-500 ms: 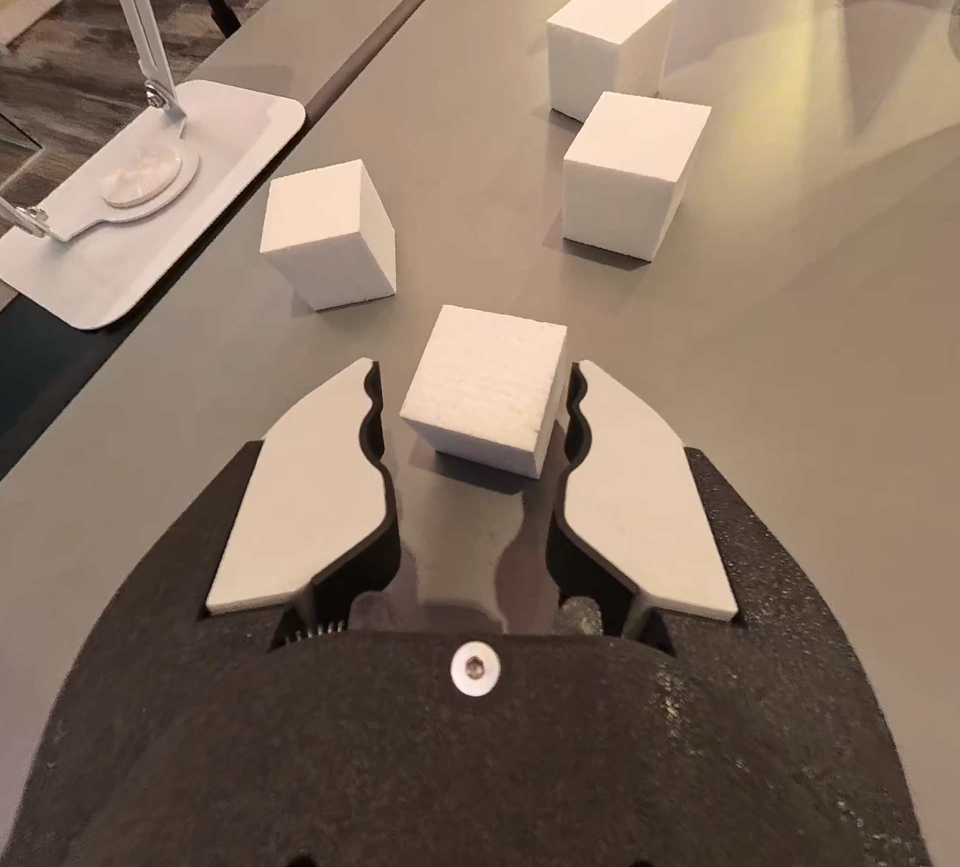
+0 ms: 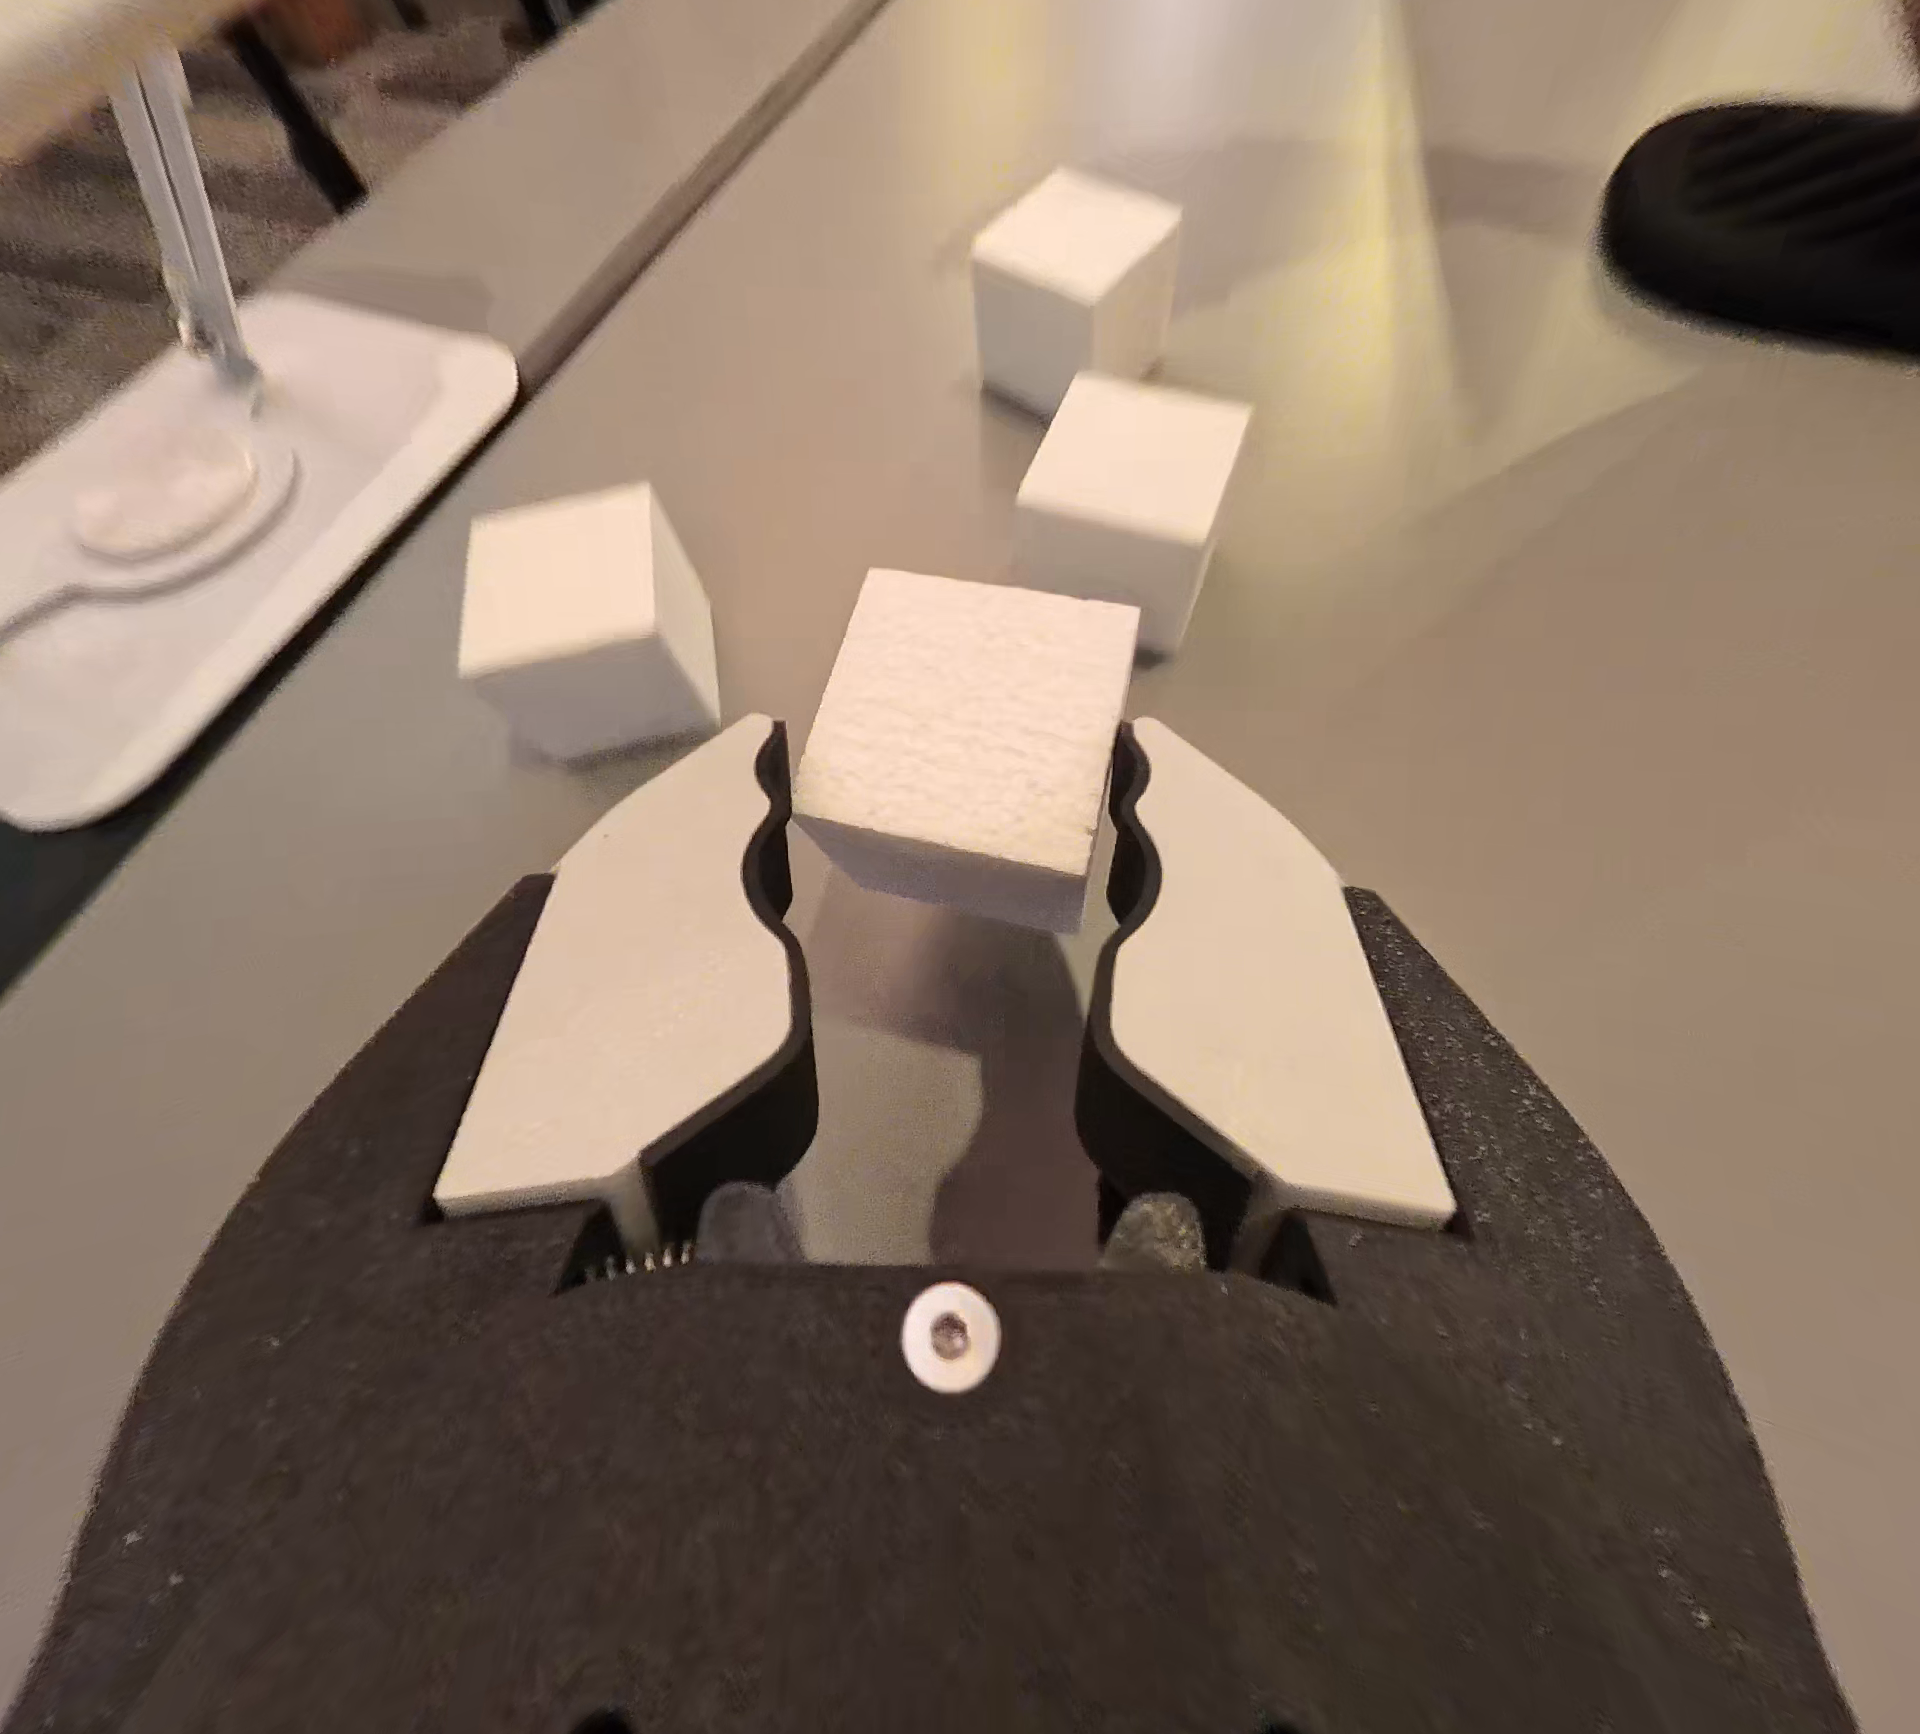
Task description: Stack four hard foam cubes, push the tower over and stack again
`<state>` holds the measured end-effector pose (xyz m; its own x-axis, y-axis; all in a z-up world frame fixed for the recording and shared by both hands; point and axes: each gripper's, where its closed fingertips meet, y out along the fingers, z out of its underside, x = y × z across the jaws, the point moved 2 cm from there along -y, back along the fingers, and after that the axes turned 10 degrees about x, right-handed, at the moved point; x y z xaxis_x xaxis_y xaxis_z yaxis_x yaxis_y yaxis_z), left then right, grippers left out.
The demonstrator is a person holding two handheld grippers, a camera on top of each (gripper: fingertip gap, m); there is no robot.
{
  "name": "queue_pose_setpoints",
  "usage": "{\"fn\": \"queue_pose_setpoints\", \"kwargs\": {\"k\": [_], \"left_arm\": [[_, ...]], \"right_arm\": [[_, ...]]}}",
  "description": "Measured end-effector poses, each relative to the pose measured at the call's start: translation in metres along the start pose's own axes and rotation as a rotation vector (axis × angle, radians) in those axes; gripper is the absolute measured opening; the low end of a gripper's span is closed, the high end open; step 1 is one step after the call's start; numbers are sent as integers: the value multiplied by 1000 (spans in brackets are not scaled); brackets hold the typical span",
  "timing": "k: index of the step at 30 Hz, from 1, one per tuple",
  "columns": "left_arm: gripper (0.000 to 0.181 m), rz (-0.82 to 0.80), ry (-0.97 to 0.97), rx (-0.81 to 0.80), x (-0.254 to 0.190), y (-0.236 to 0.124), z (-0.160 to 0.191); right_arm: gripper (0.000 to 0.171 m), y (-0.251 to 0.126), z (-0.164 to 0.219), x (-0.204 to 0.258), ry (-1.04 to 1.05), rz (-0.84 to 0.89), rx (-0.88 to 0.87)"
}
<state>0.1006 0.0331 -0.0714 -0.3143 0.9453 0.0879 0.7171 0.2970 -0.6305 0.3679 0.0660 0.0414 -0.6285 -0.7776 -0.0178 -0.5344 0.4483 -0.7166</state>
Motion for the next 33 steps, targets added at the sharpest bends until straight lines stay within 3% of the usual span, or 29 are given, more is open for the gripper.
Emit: {"fn": "queue_pose_setpoints", "kwargs": {"k": [5, 9, 16, 33], "left_arm": [[59, 52, 56, -82, -22, 1, -65], [59, 95, 107, -60, -38, 25, -90], [59, 117, 131, 15, -45, 56, -88], [59, 94, 103, 57, -40, 68, -75]], "right_arm": [[56, 3, -1, 2, -10, -3, 10], [56, 4, 1, 3, -16, -4, 23], [56, 0, 3, -1, -2, -6, 10], [56, 1, 6, -3, 6, -11, 13]]}}
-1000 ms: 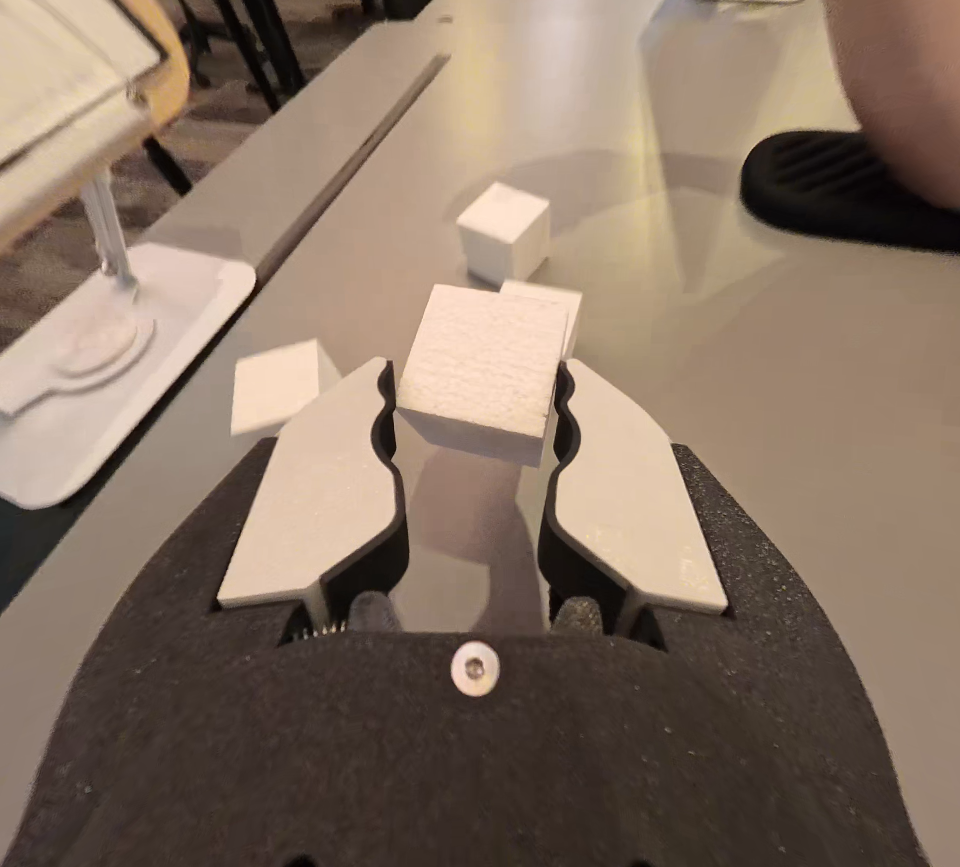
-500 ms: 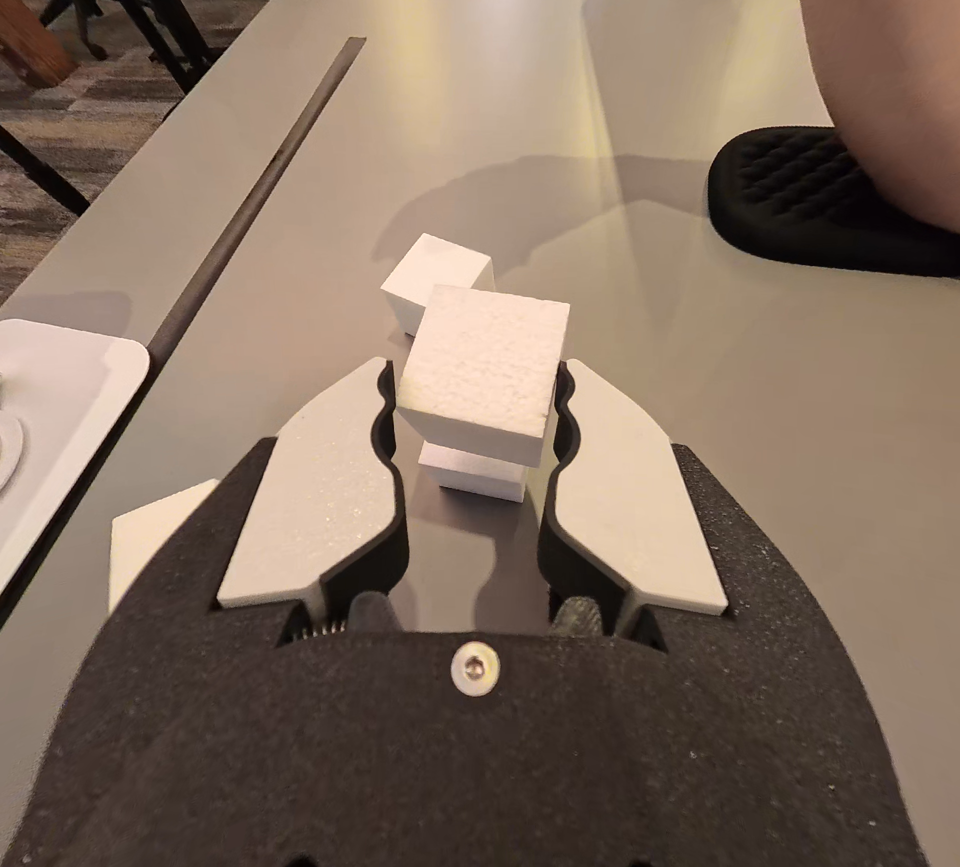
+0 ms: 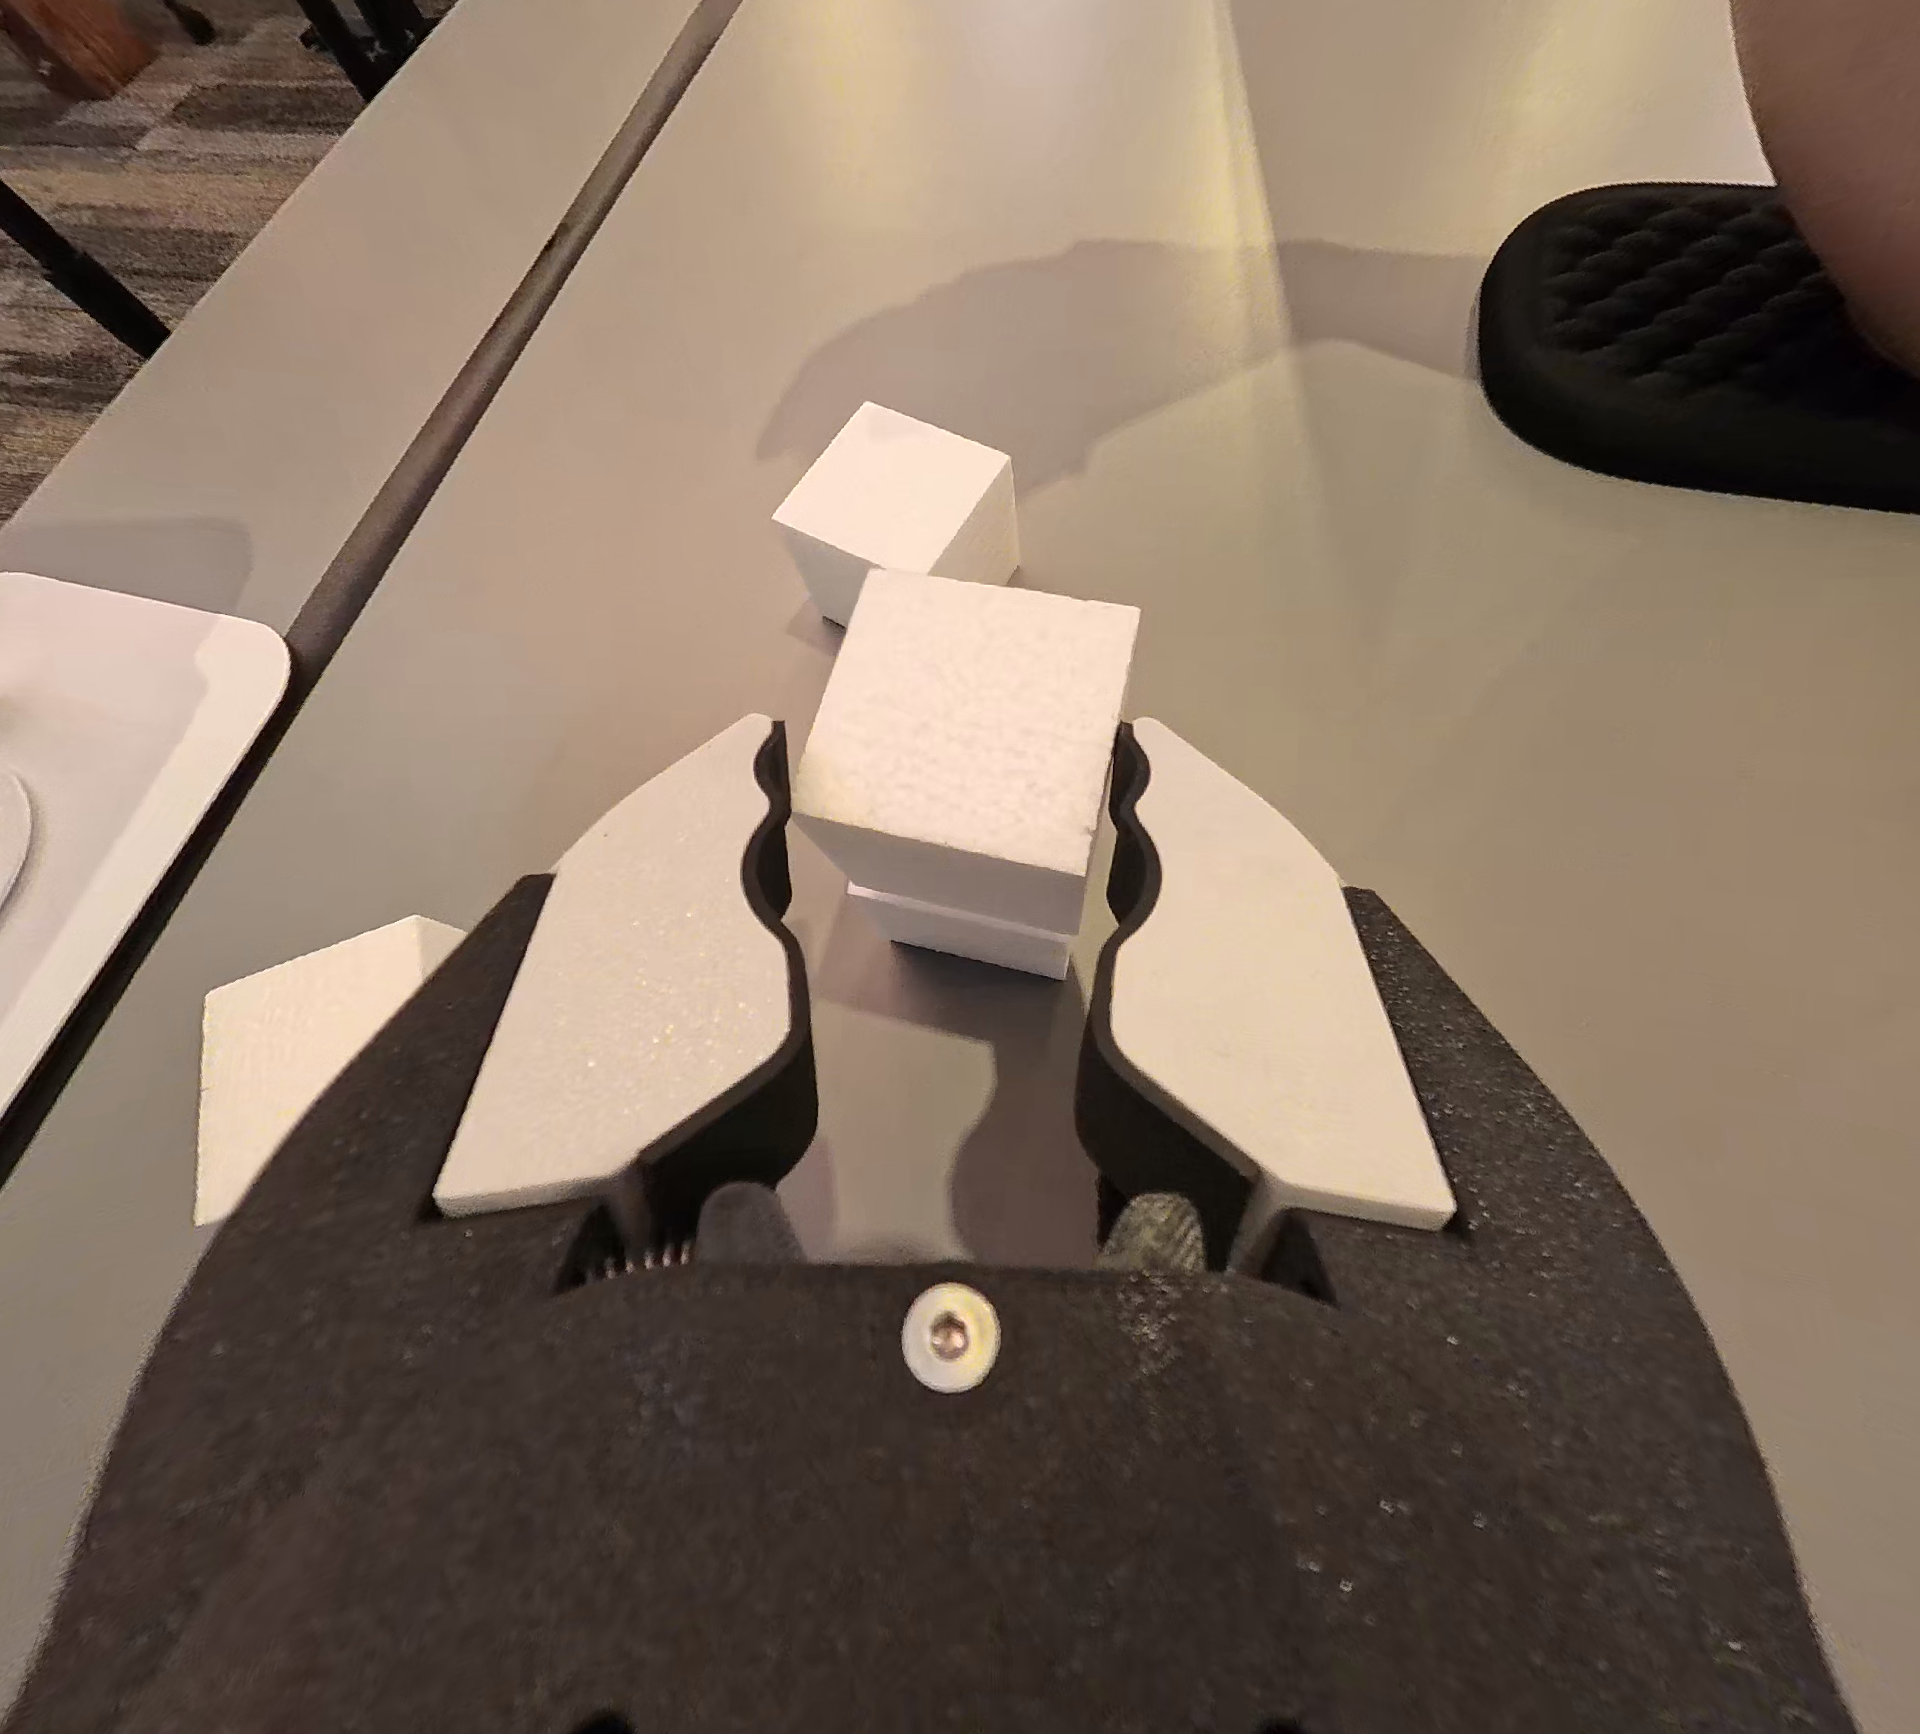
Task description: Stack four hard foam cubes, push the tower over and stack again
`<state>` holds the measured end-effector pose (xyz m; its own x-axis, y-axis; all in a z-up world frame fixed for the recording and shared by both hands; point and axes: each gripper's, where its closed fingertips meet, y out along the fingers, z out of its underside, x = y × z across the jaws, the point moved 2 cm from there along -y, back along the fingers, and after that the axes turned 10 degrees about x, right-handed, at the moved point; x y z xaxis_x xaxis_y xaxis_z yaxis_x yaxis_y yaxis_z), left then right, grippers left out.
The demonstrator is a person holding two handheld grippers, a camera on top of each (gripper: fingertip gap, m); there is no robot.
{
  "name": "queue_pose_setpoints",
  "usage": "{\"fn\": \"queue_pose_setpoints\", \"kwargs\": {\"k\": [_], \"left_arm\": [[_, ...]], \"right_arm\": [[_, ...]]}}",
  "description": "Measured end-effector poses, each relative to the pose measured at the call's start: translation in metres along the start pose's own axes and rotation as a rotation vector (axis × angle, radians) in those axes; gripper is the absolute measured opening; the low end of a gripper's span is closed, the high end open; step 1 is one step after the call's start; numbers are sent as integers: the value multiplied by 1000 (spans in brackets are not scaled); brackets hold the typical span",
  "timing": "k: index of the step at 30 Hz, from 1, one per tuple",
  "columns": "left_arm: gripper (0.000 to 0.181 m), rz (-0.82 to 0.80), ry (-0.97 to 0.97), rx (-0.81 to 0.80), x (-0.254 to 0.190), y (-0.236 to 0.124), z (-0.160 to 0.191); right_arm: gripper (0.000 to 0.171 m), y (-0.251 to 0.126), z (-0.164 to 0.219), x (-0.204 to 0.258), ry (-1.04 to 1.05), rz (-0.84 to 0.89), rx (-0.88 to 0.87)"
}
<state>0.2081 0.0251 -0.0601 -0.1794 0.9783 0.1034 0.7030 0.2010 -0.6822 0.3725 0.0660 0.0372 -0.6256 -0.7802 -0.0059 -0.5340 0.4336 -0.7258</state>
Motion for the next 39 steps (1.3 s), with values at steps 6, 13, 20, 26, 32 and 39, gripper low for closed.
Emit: {"fn": "queue_pose_setpoints", "kwargs": {"k": [6, 13, 20, 26, 32, 39], "left_arm": [[61, -13, 7, 6, 1, 3, 2], [76, -59, -1, -85, 4, -17, -10], [73, -194, -44, -354, 8, -108, -45], [73, -300, -119, -554, 24, -199, -50], [69, -215, -207, -544, 28, -228, -33], [59, -169, -225, -542, 32, -240, -21]], "right_arm": [[56, 3, 2, -1, 6, -6, 12], [58, 13, 3, 1, -4, -13, 40], [61, 18, 3, 10, -69, -26, 33], [68, 44, 2, 26, -73, -246, -154], [73, 88, 38, 32, -136, -198, -131], [79, 112, 65, 32, -156, -144, -69]]}}
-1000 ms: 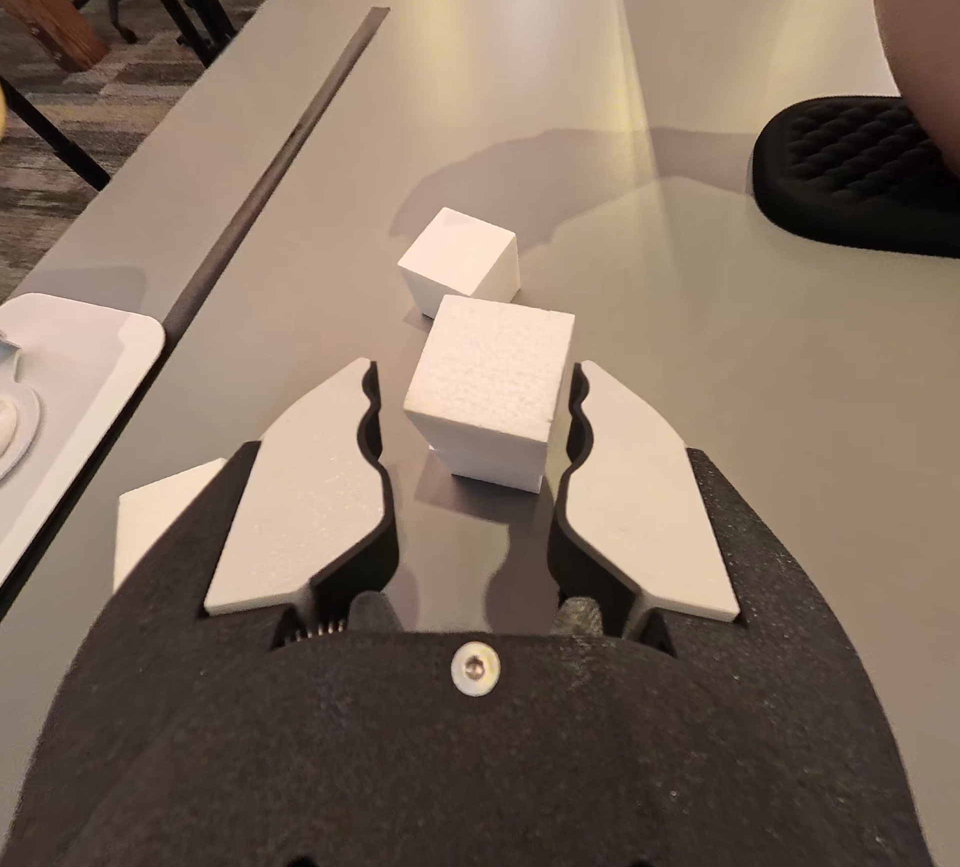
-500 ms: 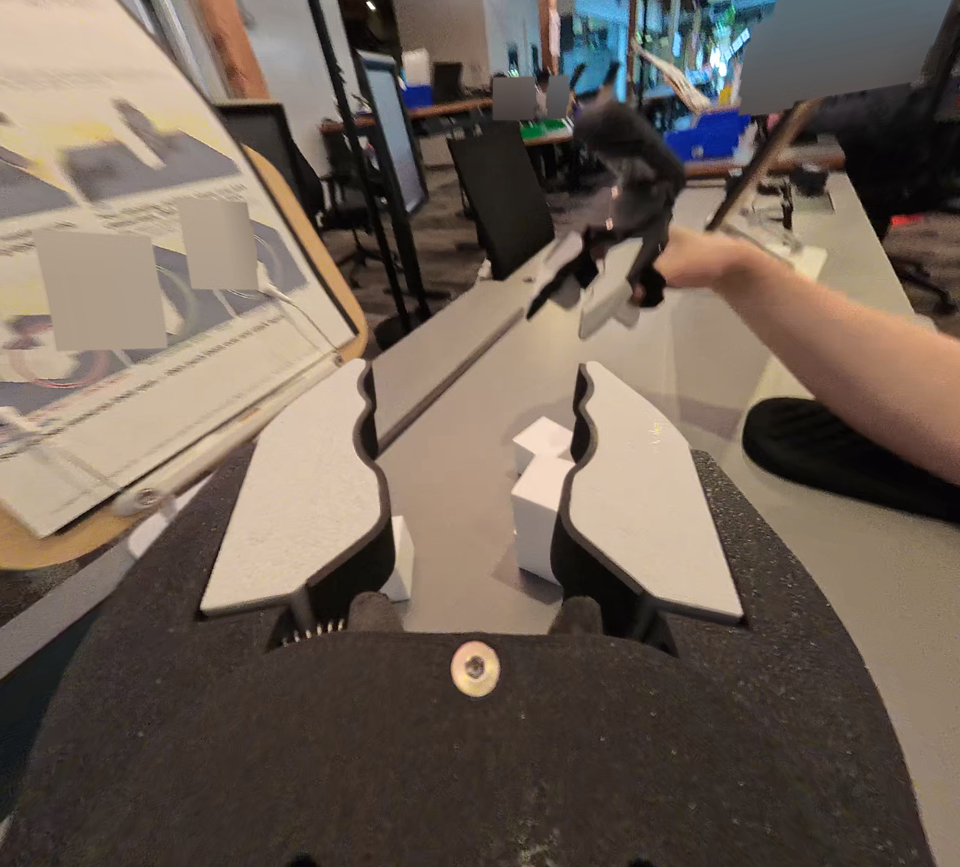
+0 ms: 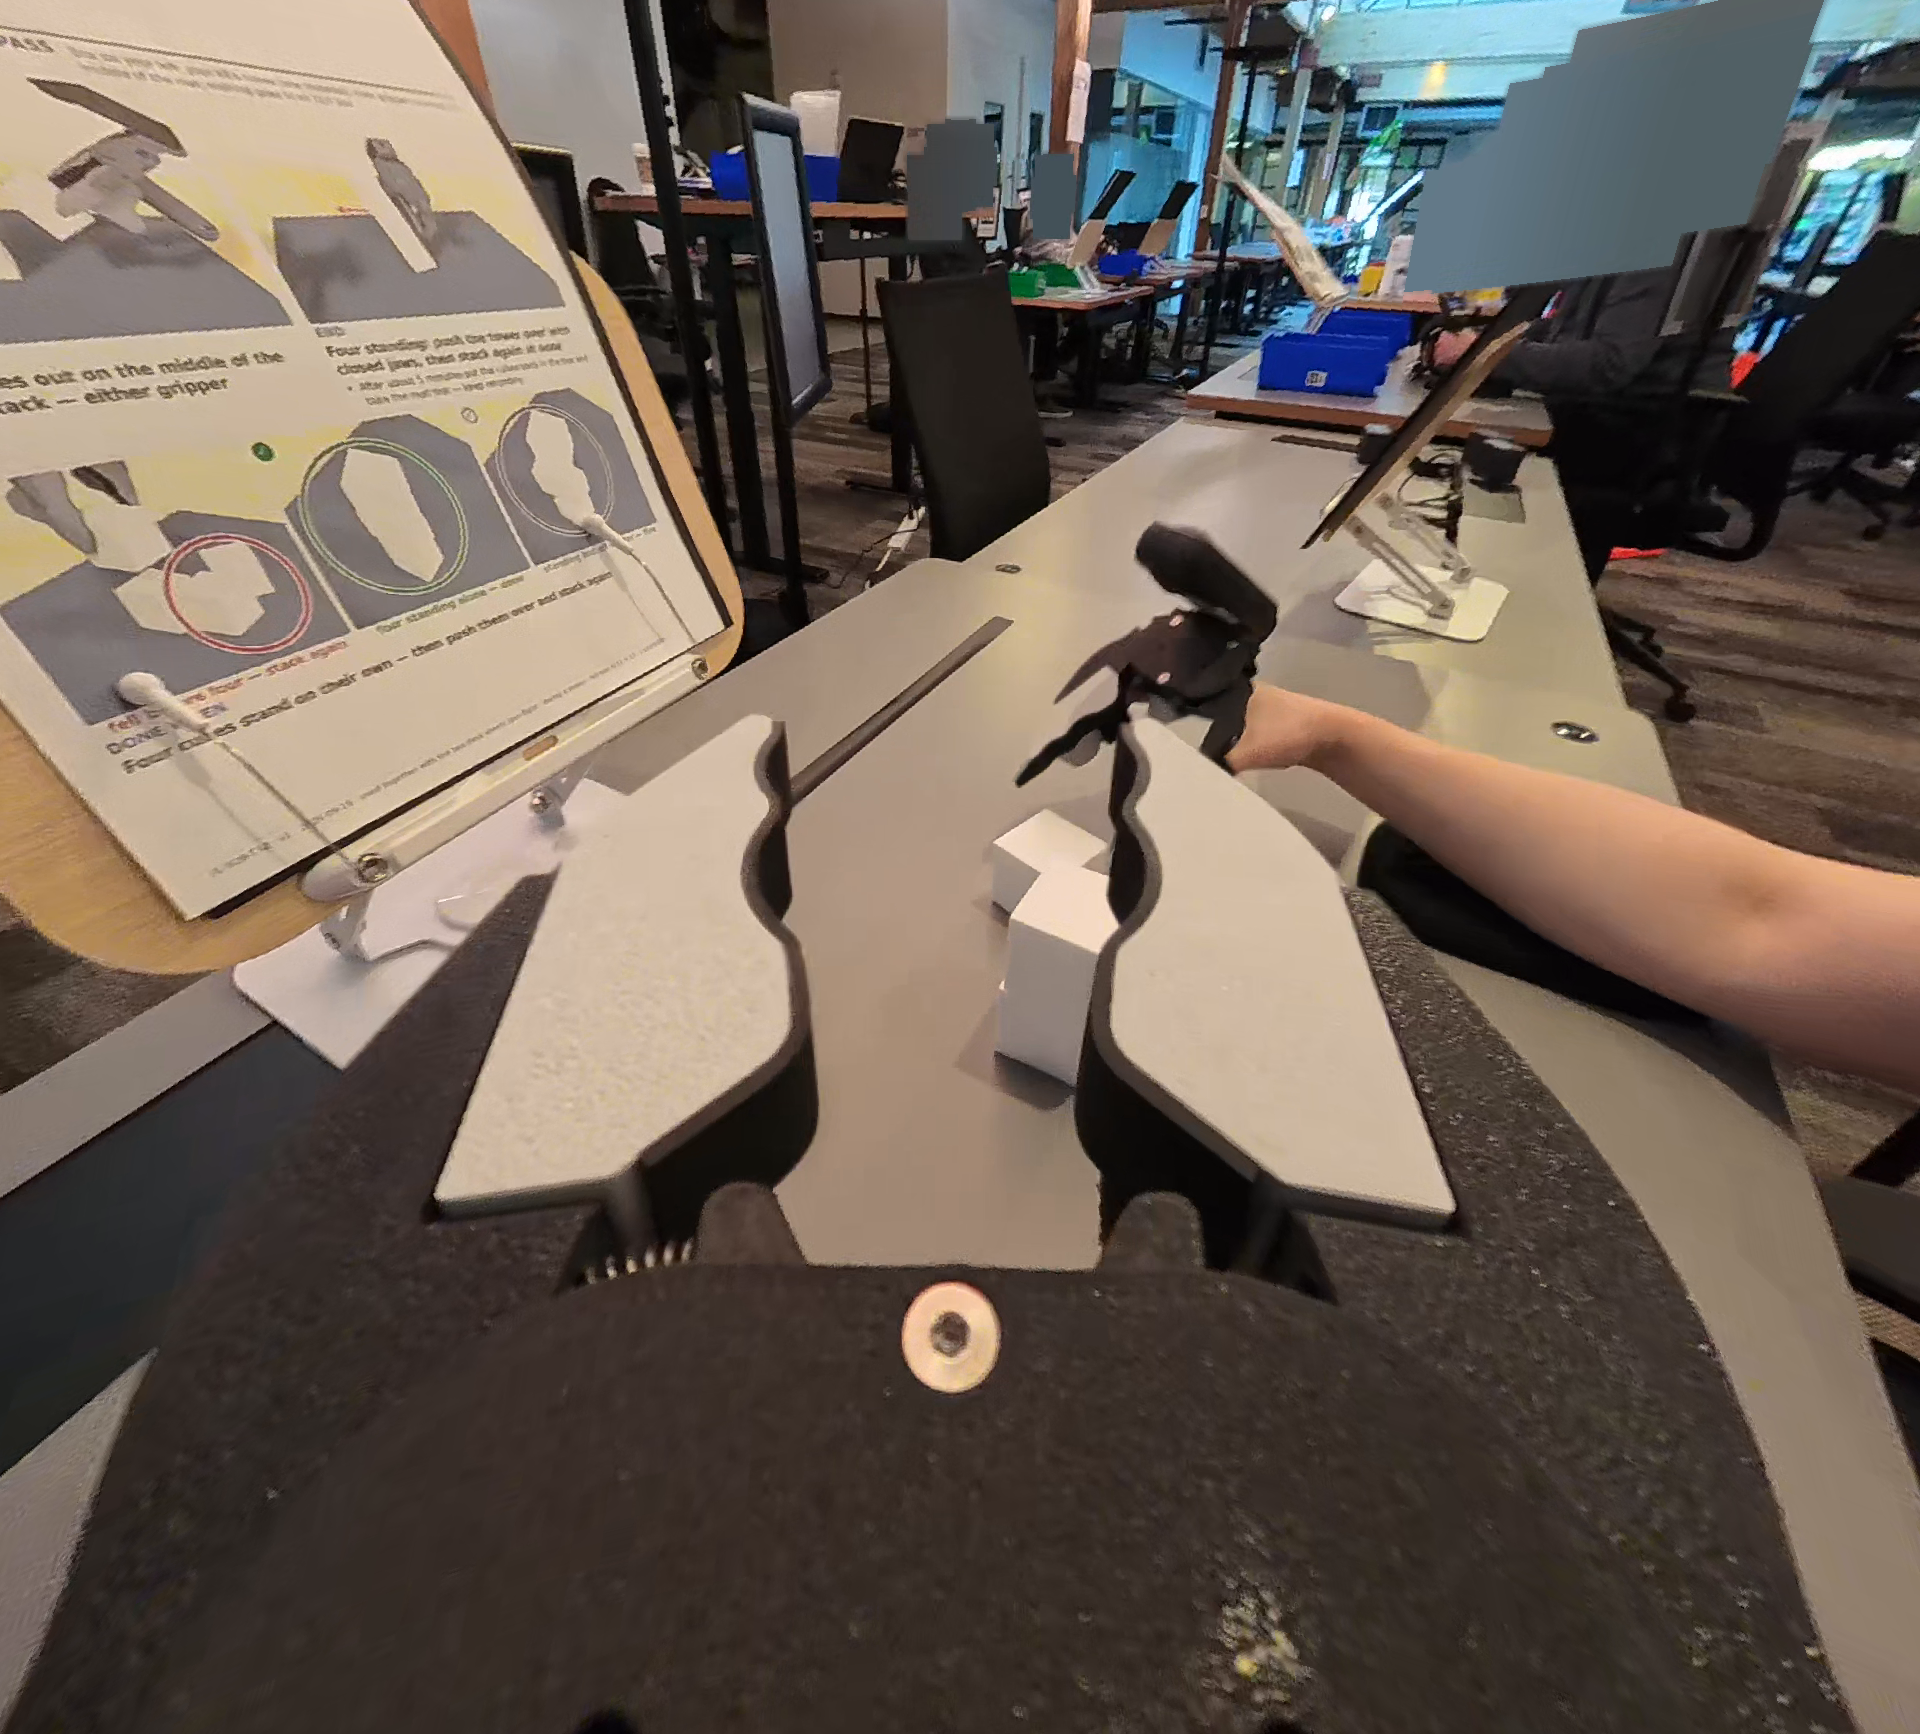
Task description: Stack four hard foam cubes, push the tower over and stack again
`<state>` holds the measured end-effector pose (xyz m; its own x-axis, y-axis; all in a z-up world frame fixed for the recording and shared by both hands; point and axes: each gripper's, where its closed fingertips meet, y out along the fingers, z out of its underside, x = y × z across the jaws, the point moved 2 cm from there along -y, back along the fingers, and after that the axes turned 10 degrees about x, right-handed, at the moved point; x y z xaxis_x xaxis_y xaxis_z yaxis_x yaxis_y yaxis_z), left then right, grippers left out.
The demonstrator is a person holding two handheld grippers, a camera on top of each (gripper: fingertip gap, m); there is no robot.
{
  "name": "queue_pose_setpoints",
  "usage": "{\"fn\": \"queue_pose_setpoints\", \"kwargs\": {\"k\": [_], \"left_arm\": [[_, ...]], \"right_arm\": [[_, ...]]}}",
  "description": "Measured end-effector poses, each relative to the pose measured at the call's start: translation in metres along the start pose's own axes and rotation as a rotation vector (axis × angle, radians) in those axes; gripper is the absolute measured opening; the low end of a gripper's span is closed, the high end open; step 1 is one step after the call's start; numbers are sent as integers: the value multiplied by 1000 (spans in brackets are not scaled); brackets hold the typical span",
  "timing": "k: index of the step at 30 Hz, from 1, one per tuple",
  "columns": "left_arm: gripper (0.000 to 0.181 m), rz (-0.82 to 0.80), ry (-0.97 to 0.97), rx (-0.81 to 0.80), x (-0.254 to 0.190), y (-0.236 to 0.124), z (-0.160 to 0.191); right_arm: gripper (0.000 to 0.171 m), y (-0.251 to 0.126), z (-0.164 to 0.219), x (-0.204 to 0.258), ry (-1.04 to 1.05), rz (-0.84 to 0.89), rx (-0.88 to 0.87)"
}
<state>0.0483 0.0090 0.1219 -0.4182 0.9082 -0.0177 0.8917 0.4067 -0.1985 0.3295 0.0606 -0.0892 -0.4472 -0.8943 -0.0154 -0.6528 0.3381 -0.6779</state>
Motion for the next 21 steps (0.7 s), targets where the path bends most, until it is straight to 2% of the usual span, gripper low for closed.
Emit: {"fn": "queue_pose_setpoints", "kwargs": {"k": [4, 9, 14, 18, 21], "left_arm": [[59, 33, -32, 4, -2, 2, 2], [55, -7, 4, 22, 2, 5, 6], [33, 0, 16, 24, 3, 3, 7], [29, 18, -4, 17, 4, 1, 6], [28, -1, -1, 21, 8, -2, 6]], "right_arm": [[79, 11, 11, -1, 22, -12, 28], [75, 20, 15, 0, 29, -36, 43], [60, 27, 22, 2, 22, -52, 83], [59, 23, 16, 0, 34, -63, 49], [59, 5, -2, -4, 46, -63, -26]]}}
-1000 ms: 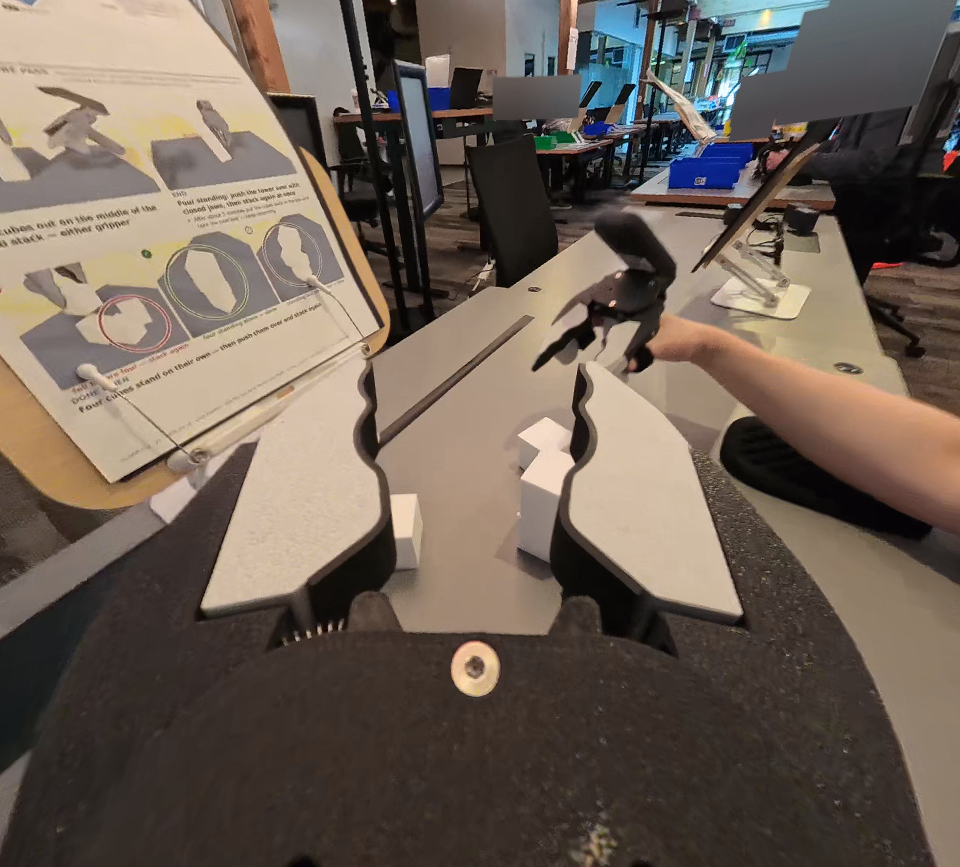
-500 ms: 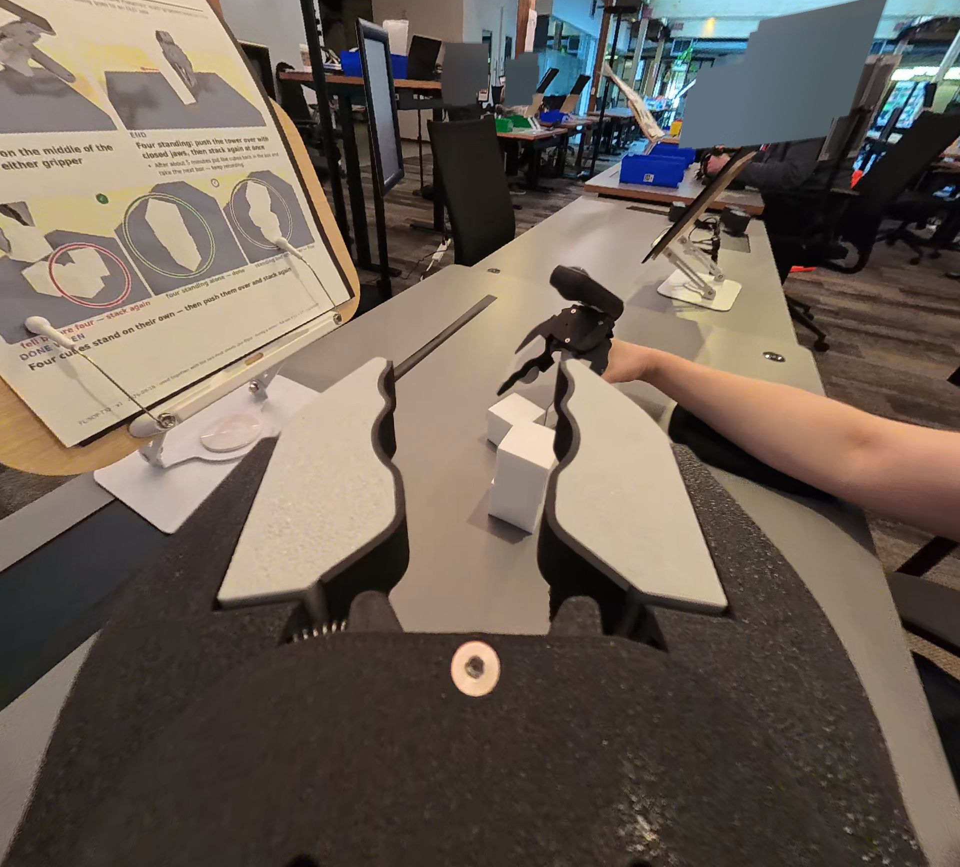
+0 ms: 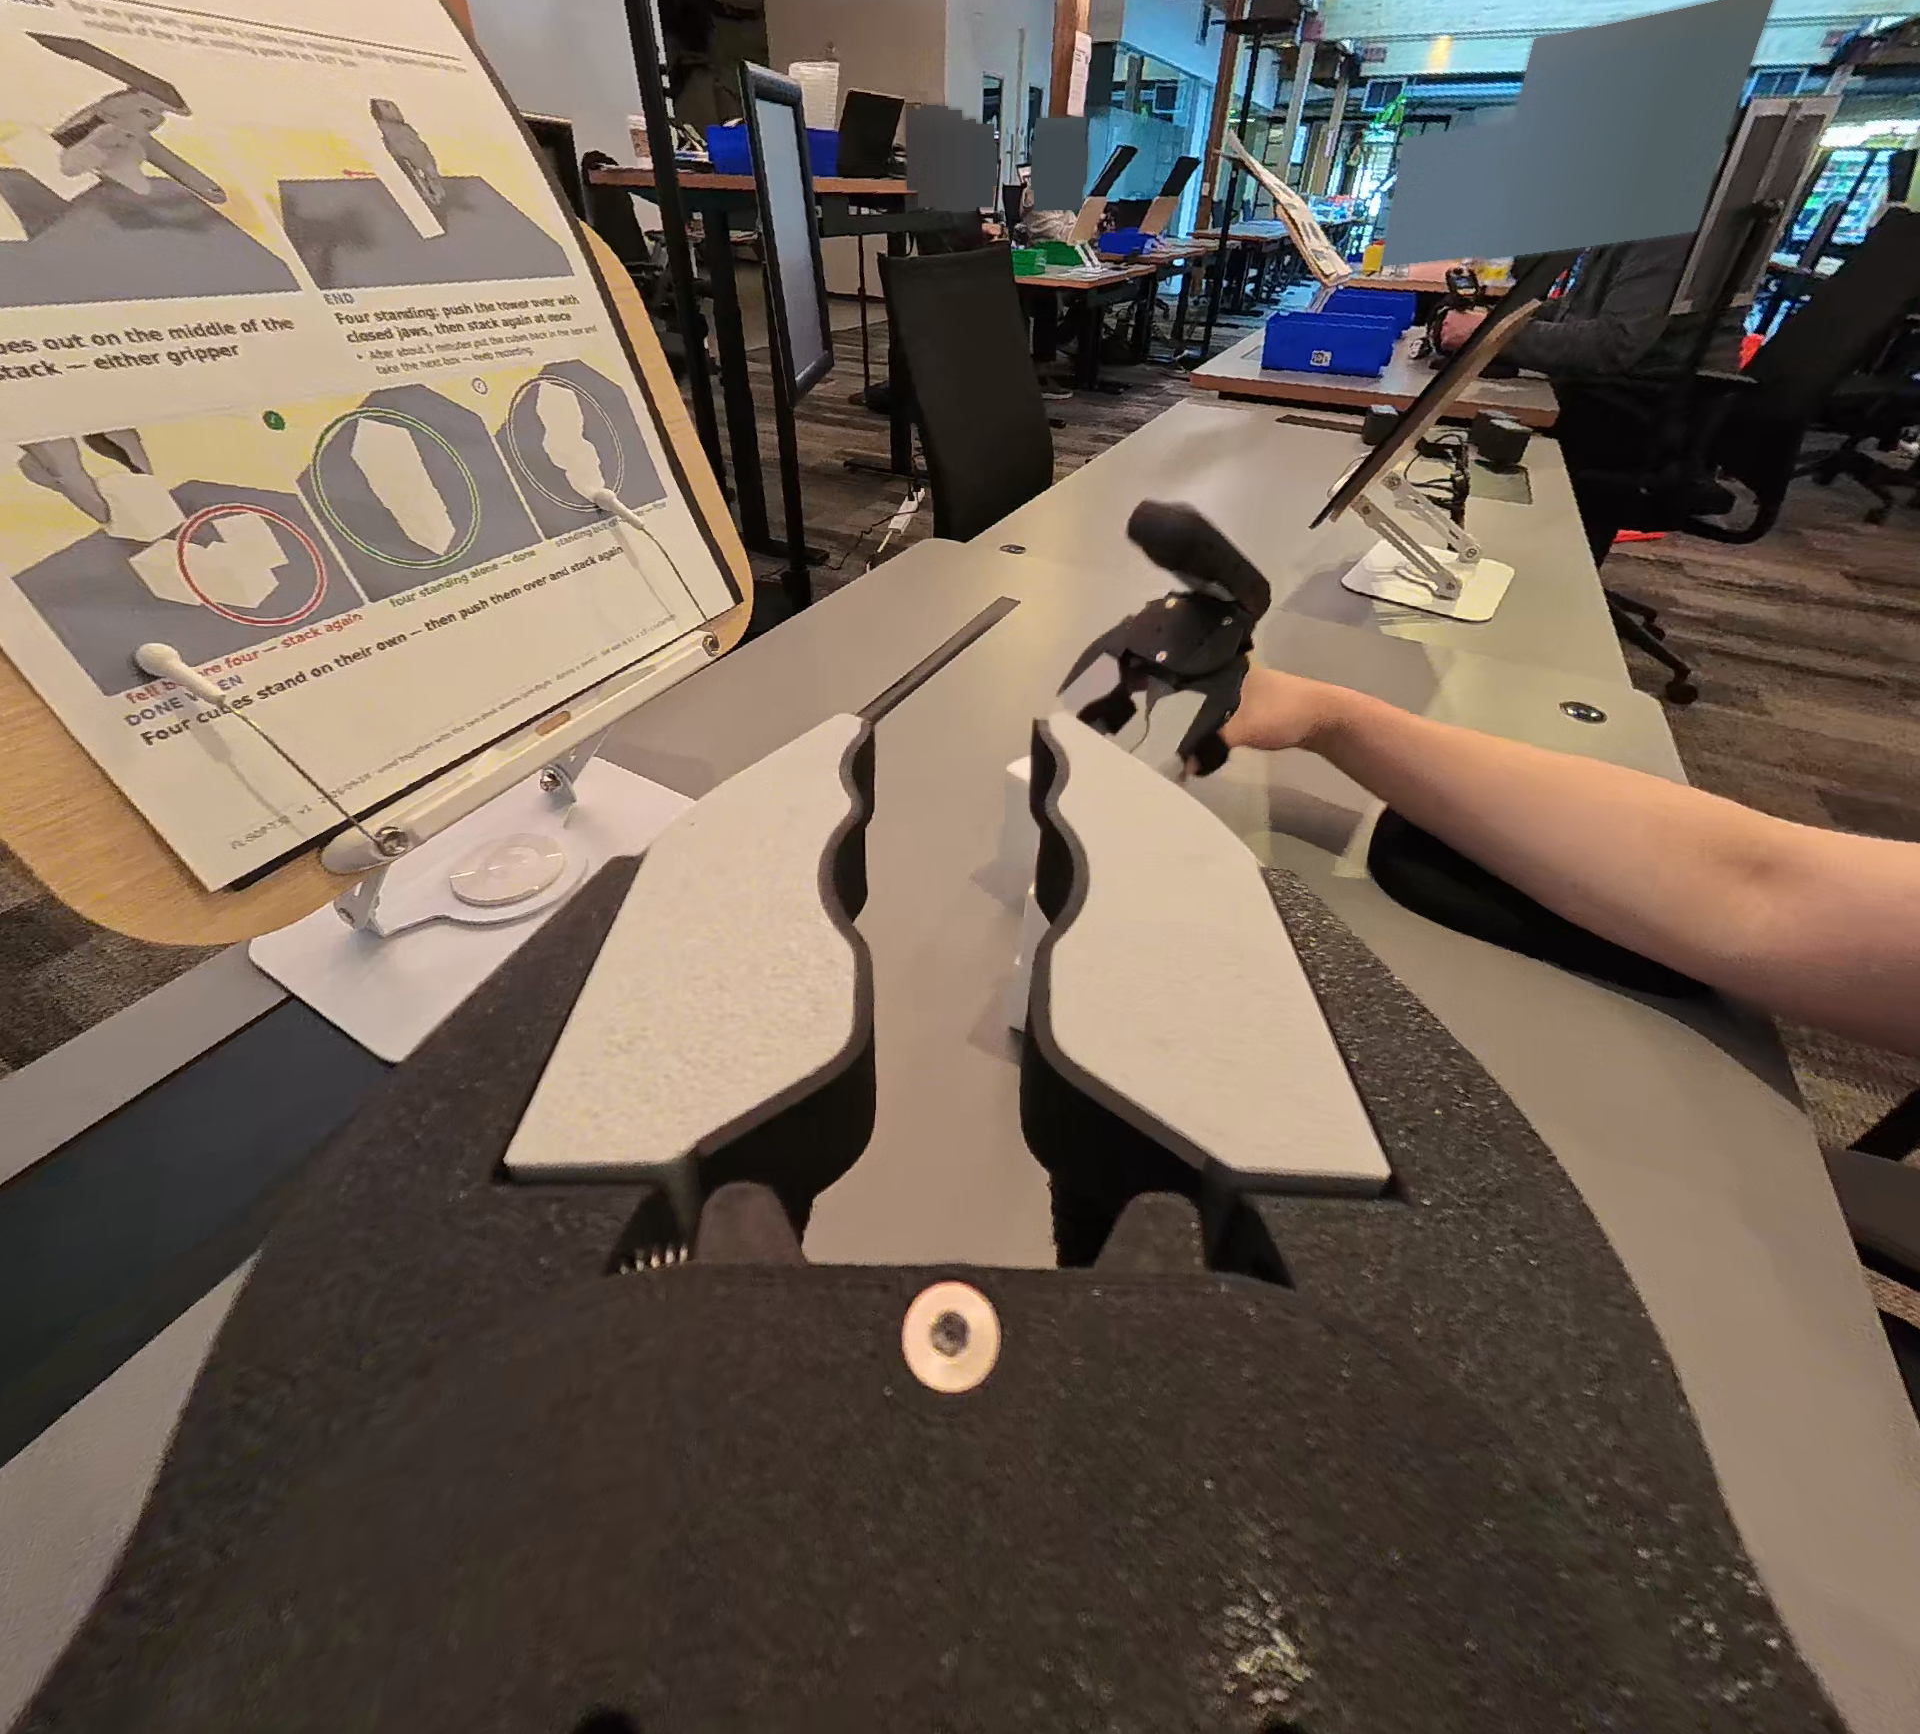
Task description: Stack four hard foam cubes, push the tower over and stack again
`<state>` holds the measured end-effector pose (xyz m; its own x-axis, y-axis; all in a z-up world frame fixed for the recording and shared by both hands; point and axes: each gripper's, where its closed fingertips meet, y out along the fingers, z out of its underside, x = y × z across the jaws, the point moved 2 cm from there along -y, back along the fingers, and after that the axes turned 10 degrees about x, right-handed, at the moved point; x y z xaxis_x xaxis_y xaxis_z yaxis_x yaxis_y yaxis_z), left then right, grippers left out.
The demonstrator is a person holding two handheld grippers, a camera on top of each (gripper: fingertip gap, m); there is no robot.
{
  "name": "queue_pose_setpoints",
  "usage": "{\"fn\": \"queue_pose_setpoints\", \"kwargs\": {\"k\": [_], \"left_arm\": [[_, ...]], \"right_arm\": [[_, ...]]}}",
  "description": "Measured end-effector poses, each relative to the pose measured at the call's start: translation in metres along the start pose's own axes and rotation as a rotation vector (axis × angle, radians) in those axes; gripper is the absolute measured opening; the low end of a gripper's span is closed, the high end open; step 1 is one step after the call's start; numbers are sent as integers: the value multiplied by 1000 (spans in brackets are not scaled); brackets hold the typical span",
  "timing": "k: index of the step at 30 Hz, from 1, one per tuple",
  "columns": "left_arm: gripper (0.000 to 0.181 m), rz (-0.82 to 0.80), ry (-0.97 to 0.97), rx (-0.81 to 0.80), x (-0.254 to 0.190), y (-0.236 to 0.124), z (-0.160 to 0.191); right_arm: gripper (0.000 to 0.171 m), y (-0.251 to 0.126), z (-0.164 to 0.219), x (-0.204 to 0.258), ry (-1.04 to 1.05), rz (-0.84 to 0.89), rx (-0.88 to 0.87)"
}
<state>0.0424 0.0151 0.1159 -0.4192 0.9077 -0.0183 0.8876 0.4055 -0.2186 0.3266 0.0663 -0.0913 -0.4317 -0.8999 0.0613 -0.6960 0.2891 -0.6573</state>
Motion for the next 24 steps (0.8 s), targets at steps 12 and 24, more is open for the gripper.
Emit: {"fn": "queue_pose_setpoints", "kwargs": {"k": [12, 24], "left_arm": [[16, 16, -1, -4, 0, -1, -1], [16, 5, 10, 21, 1, 3, 3]], "right_arm": [[59, -30, -119, 85, -170, -166, -150], [60, 0, -100, 83, -180, -165, 42]]}}
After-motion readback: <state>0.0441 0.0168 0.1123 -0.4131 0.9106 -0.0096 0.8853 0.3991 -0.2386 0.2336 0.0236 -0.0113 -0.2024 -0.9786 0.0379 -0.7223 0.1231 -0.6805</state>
